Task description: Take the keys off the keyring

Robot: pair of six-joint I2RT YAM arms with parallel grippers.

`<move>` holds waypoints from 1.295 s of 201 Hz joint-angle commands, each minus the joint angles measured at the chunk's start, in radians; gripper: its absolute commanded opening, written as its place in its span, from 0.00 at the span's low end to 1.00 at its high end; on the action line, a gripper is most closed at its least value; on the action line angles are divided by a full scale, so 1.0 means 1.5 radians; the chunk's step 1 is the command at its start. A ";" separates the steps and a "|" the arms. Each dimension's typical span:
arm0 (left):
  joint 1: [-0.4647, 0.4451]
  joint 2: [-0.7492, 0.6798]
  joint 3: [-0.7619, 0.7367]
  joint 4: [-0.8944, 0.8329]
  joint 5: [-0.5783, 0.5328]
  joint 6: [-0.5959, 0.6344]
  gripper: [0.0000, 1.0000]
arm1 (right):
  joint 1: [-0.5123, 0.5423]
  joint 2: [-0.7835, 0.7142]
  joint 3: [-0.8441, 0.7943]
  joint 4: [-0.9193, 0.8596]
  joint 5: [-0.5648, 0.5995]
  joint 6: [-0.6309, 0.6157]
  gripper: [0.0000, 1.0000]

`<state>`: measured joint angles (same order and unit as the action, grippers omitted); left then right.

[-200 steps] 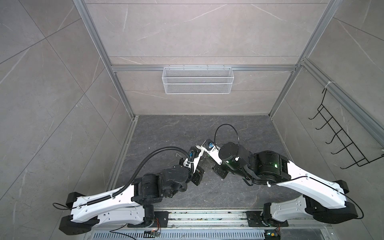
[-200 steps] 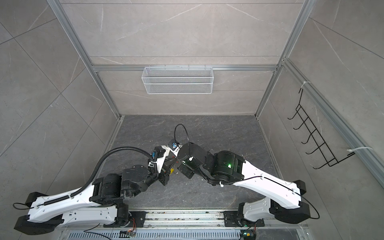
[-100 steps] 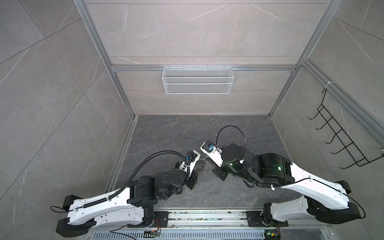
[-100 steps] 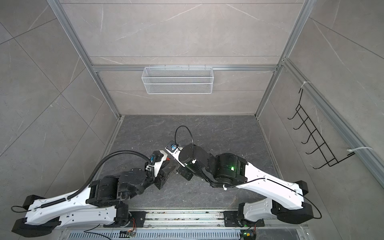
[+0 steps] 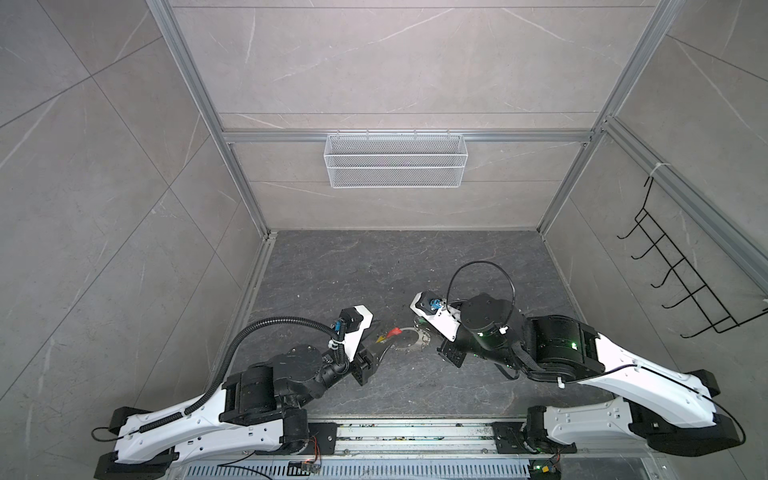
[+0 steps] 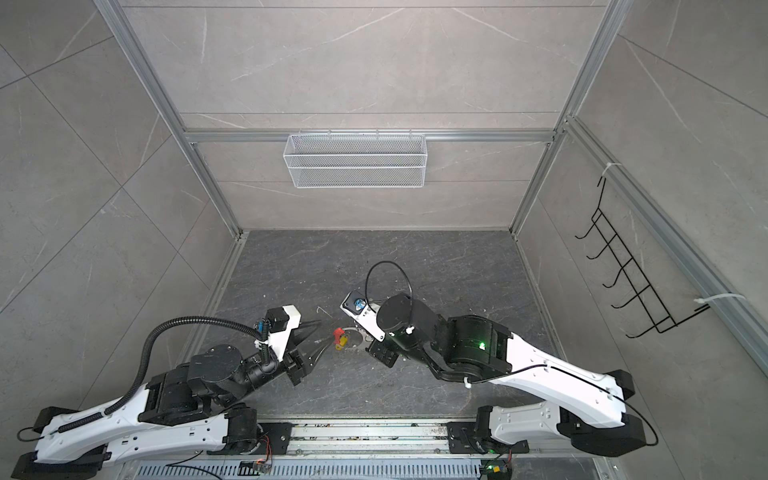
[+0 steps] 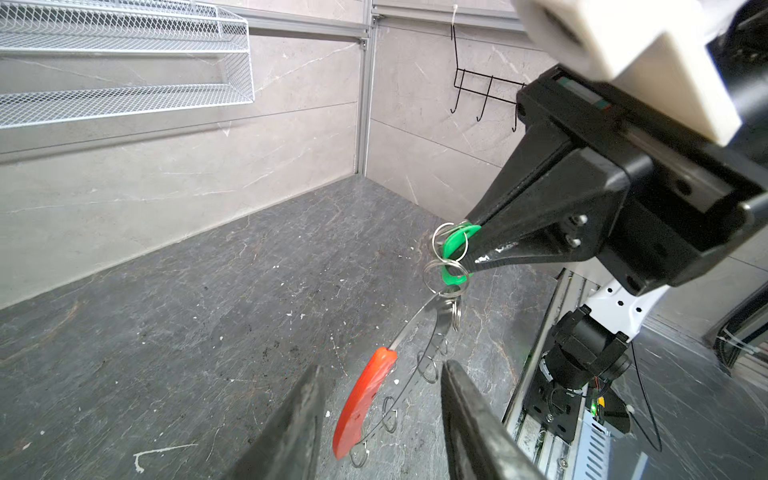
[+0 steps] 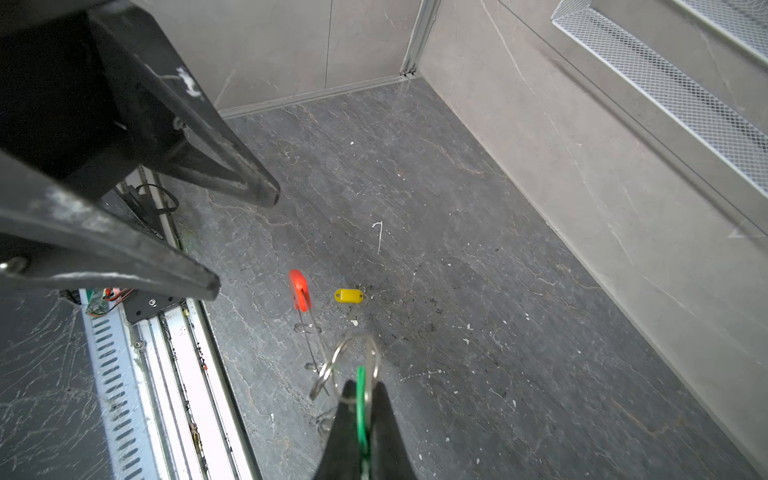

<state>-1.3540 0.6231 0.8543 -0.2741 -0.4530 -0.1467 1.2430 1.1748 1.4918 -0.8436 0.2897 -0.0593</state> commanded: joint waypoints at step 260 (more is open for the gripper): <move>0.044 0.092 0.030 0.070 0.148 0.150 0.52 | -0.118 -0.065 -0.025 0.075 -0.378 -0.141 0.00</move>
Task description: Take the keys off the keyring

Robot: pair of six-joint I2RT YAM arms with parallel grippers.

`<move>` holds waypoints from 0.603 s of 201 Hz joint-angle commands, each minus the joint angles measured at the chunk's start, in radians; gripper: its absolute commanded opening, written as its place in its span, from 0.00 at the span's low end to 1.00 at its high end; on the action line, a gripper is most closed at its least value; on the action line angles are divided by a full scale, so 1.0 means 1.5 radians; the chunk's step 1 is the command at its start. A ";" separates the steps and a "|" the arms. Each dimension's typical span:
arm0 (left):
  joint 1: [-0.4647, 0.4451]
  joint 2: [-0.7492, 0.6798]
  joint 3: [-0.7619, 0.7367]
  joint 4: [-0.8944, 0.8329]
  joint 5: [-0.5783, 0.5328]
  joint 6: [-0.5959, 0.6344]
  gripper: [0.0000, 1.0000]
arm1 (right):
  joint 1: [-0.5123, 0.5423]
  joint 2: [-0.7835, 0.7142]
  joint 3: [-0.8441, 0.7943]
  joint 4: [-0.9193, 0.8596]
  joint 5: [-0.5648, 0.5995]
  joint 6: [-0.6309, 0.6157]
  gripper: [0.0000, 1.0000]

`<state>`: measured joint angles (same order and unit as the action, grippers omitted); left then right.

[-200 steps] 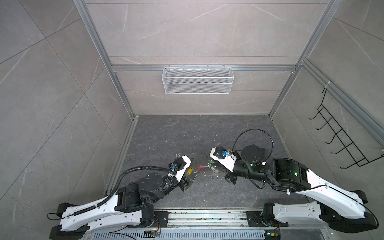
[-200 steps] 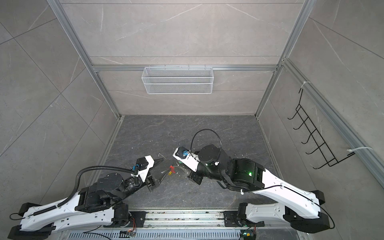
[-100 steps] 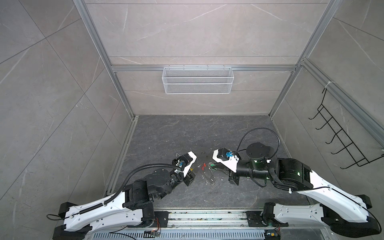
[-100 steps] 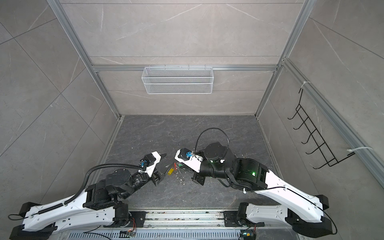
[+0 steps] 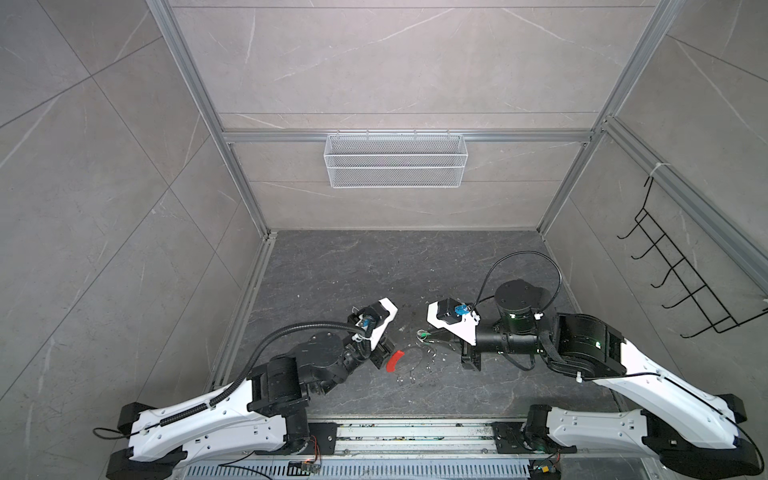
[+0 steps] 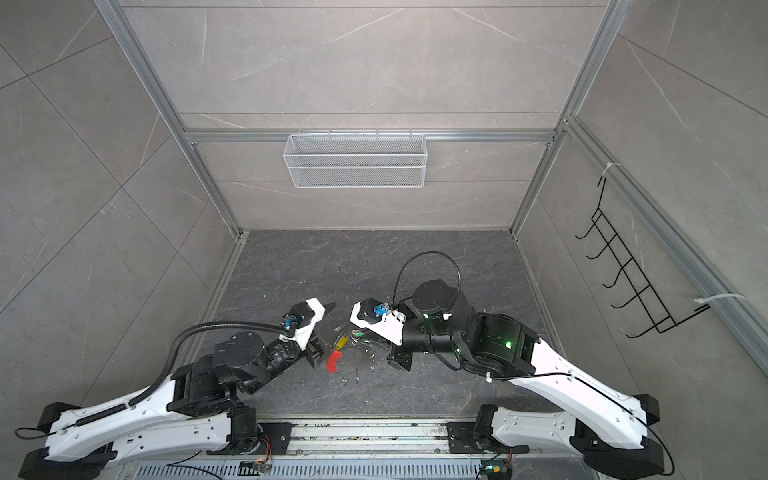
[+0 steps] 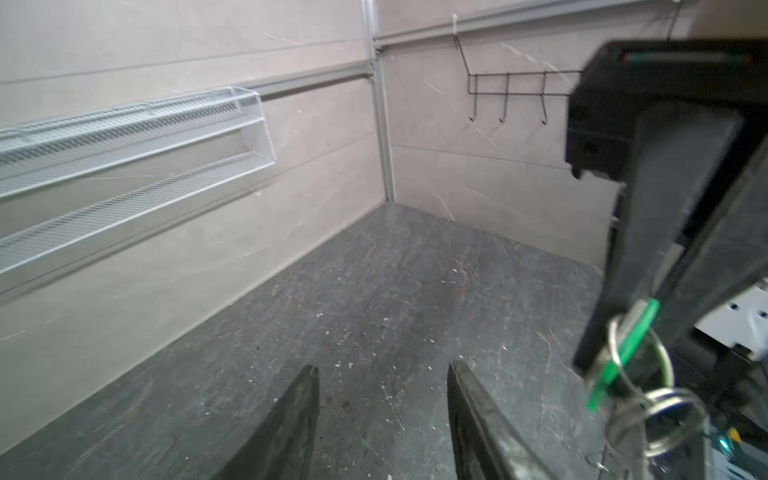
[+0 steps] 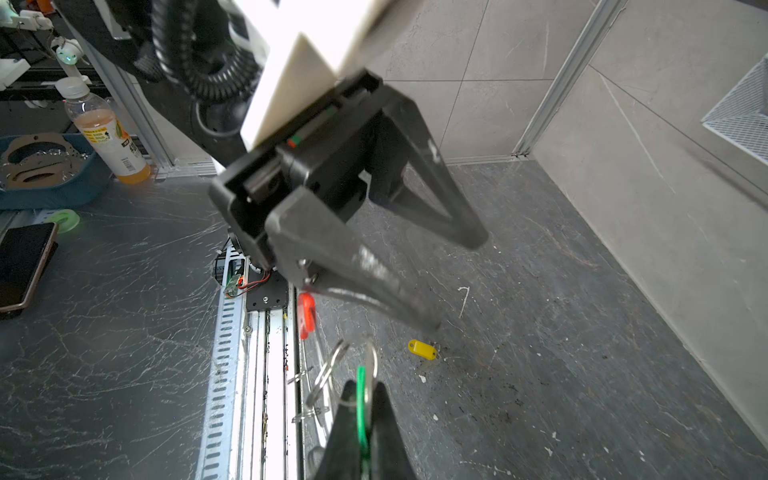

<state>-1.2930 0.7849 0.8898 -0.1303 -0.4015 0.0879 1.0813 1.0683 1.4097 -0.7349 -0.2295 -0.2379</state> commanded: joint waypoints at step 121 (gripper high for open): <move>0.003 -0.080 -0.045 0.044 0.273 -0.013 0.49 | -0.041 0.009 0.012 0.022 -0.108 -0.021 0.00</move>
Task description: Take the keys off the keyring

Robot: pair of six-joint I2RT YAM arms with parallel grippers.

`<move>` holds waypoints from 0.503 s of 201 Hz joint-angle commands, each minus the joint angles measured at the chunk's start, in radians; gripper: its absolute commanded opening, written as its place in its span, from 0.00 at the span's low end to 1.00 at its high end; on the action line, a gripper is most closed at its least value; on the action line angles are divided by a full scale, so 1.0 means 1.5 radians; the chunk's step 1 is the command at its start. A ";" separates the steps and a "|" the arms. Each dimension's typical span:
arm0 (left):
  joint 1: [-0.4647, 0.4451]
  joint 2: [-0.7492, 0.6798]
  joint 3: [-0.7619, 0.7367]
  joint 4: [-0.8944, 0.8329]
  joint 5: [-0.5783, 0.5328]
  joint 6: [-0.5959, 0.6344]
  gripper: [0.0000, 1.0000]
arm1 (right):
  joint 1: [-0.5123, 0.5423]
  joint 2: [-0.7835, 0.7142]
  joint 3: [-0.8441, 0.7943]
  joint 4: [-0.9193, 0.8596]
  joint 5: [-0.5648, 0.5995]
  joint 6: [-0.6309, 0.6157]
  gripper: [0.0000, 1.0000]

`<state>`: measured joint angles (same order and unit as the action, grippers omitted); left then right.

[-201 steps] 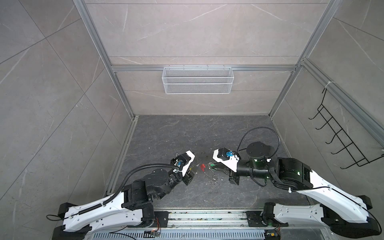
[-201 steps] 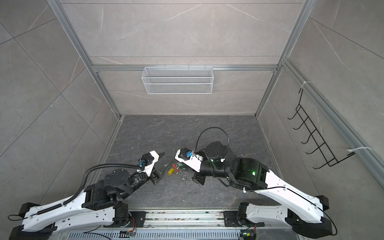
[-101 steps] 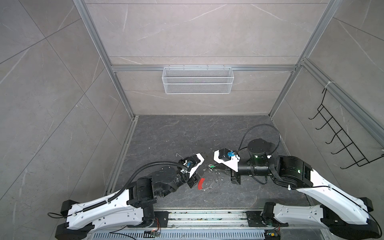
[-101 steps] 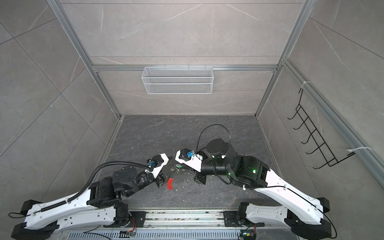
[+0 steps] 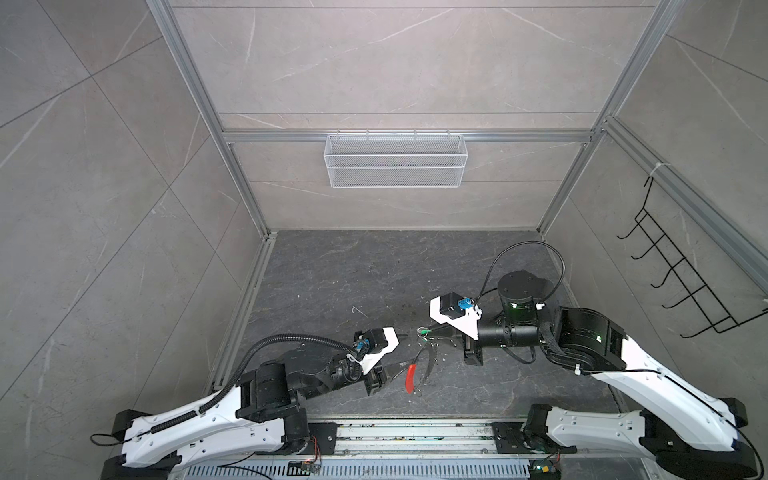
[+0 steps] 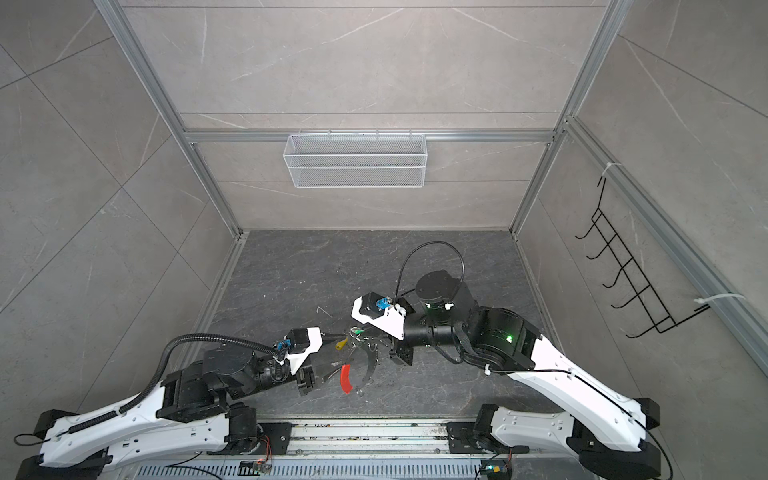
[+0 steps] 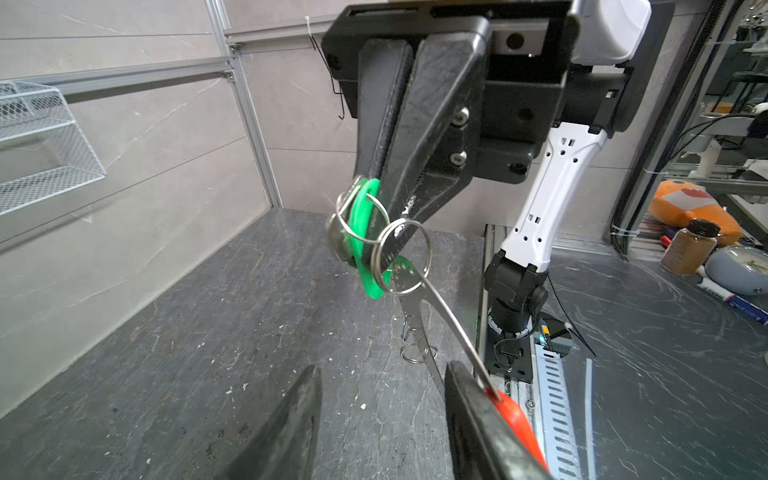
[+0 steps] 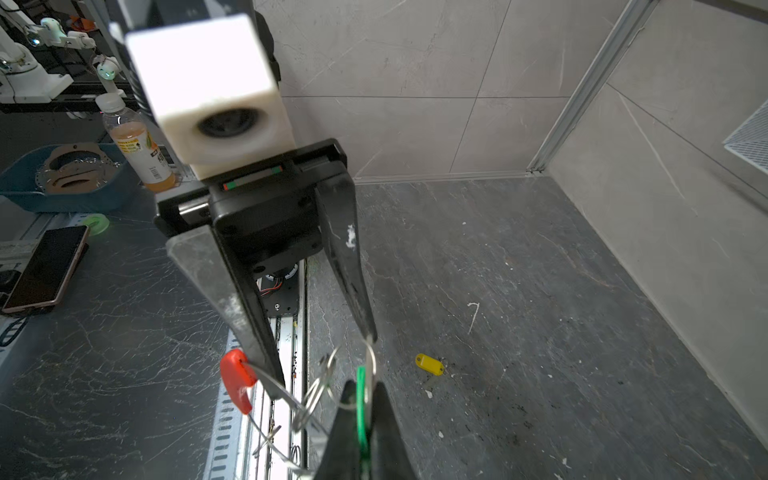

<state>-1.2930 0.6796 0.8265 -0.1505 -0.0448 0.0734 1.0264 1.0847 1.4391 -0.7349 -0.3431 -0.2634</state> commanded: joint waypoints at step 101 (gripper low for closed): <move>0.011 -0.041 -0.020 0.103 0.121 -0.022 0.33 | -0.007 0.000 -0.037 0.053 -0.090 0.009 0.00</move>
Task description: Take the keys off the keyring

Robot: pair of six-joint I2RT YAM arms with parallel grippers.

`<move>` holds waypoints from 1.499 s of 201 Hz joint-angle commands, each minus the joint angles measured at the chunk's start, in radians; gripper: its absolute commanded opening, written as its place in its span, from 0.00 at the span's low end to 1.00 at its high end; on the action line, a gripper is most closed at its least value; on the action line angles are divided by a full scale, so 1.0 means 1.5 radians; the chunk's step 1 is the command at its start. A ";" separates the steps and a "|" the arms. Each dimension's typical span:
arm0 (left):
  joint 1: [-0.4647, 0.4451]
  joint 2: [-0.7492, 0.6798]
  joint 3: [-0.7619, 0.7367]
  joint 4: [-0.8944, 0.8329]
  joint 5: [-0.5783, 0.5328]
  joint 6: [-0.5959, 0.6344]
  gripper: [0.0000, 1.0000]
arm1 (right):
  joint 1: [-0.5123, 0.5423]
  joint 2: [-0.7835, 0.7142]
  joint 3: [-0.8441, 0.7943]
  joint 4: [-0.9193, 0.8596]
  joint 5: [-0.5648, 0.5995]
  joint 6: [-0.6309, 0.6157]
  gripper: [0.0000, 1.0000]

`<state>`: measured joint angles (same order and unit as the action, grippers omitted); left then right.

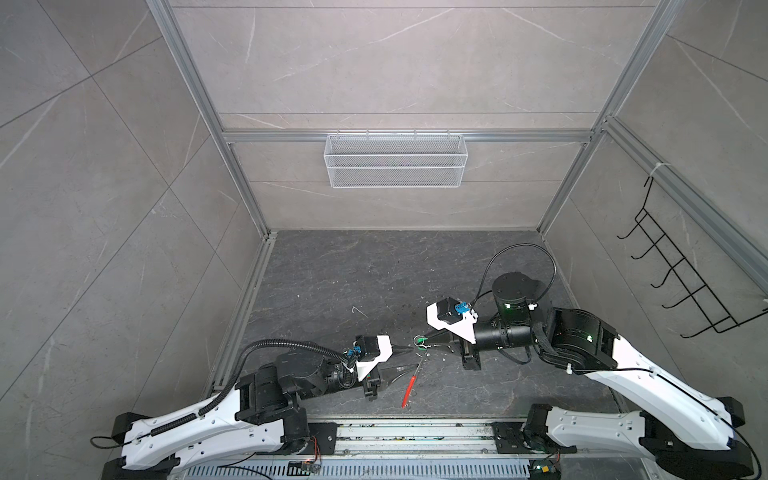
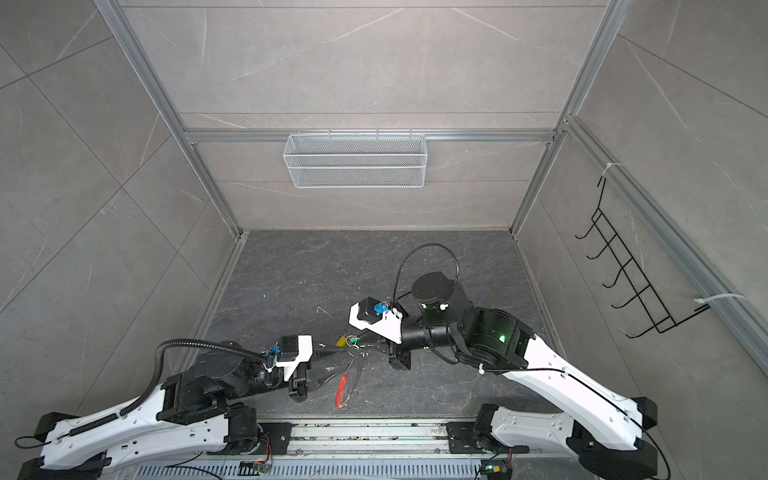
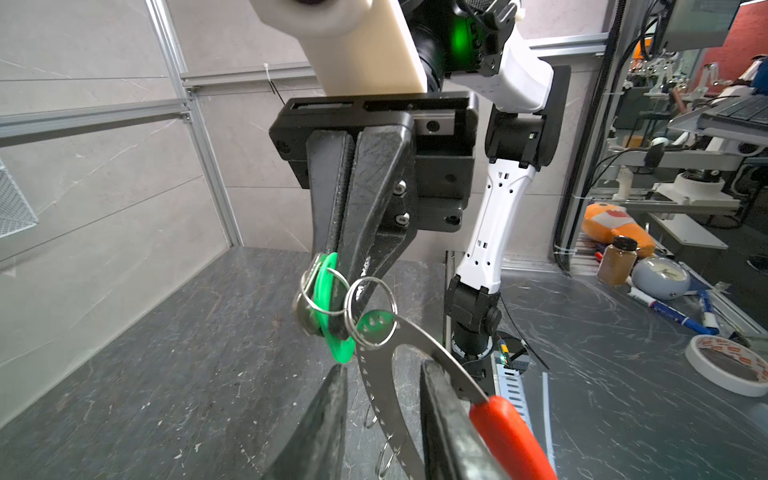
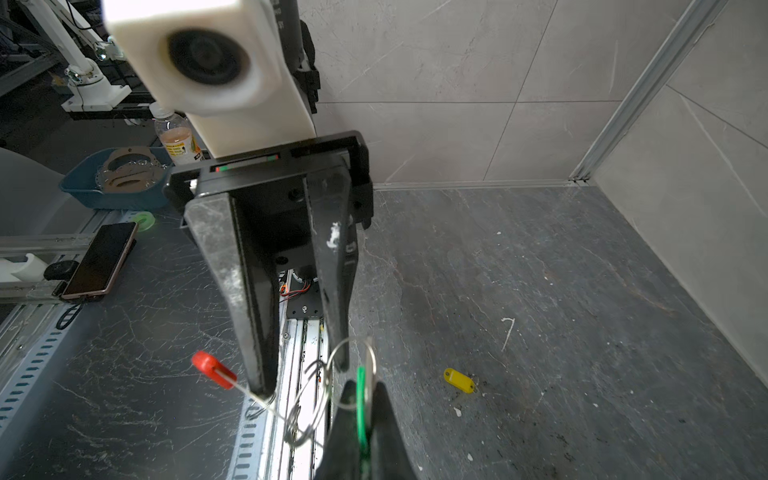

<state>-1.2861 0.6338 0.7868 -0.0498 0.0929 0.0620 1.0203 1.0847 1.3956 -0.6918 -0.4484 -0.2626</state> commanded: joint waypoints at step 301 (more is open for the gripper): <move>0.225 0.076 0.094 0.005 0.428 -0.211 0.29 | -0.004 -0.017 -0.019 0.017 -0.035 0.000 0.00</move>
<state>-0.9592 0.7277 0.8936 -0.1120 0.6277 -0.2184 1.0203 1.0817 1.3777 -0.6838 -0.4995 -0.2592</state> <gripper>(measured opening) 0.307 0.054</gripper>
